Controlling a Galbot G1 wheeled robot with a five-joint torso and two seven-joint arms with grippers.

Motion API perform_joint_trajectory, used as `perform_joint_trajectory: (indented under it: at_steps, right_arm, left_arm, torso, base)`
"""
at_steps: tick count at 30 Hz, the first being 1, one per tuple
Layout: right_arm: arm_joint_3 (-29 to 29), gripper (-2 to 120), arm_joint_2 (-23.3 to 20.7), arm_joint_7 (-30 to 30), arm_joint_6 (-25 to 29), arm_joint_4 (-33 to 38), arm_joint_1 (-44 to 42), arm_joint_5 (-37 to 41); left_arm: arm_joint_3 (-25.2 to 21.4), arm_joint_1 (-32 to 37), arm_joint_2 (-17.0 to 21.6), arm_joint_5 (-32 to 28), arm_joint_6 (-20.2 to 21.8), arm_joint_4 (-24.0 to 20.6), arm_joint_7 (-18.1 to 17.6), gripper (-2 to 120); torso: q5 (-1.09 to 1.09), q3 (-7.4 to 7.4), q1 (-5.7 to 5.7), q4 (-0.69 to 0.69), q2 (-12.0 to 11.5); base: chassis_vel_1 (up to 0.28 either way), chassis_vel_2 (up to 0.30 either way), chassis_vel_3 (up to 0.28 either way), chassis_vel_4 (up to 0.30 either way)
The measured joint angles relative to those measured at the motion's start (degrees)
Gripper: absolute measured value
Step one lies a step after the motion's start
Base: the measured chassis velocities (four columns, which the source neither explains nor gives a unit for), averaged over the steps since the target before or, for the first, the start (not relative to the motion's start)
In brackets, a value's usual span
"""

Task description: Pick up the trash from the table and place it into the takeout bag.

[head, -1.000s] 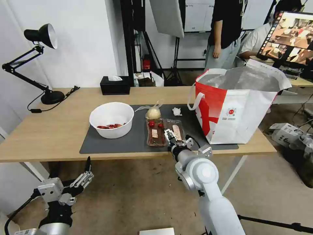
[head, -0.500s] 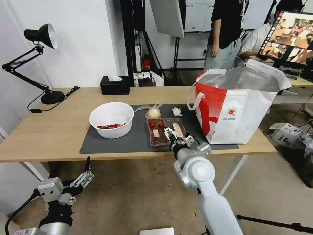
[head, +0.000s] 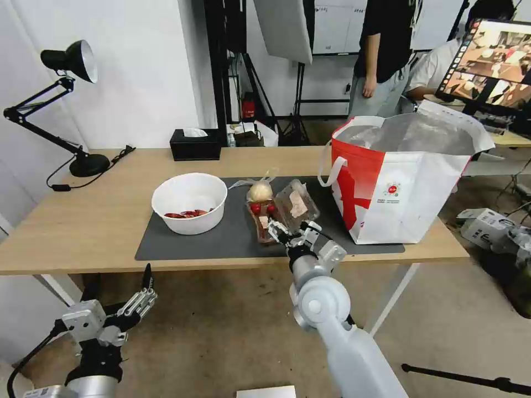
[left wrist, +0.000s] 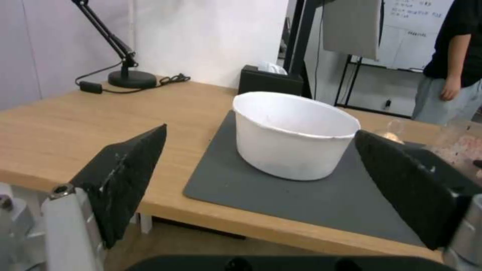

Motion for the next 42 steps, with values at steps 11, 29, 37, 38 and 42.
perform_joint_trajectory:
  at_steps: [11, 29, 37, 38, 42]
  right_arm:
    - [-2.06, 100, -1.65, -2.16, -1.76, 0.1, 0.22, -4.69]
    - [-3.83, 92, -13.17, -7.15, -4.14, -1.57, 12.97, 3.38]
    - [-9.64, 64, -18.28, -13.82, -7.34, -11.09, 24.89, 10.75]
    - [-11.35, 58, -19.14, -15.24, -7.71, -12.99, 27.22, 11.46]
    - [-15.9, 44, -20.75, -17.86, -9.56, -17.22, 33.11, 14.26]
  left_arm:
    - [-0.25, -0.39, -0.3, -0.07, -0.4, 0.0, 0.01, 100]
    - [0.69, -2.02, 2.22, -3.69, 1.38, 0.0, 0.0, 100]
    - [2.98, -5.42, 5.33, -10.28, 7.66, 0.0, -0.04, 100]
    - [3.33, -6.47, 6.27, -11.95, 9.04, 0.0, -0.11, 100]
    - [4.93, -10.24, 10.15, -17.6, 12.48, 0.01, -1.84, 100]
  torso:
    - [0.0, 0.0, 0.0, 0.0, 0.0]
    - [0.01, 0.0, 0.0, 0.0, 0.0]
    - [0.0, 0.01, 0.0, 0.0, 0.0]
    - [-0.01, 0.01, 0.0, 0.01, 0.0]
    - [0.0, 0.01, 0.0, 0.0, -0.01]
  base:
    - [0.0, 0.0, 0.0, 0.0]
    - [0.0, 0.0, 0.0, 0.0]
    - [0.0, 0.0, 0.0, 0.0]
    - [0.0, 0.0, 0.0, 0.0]
    - [0.0, 0.0, 0.0, 0.0]
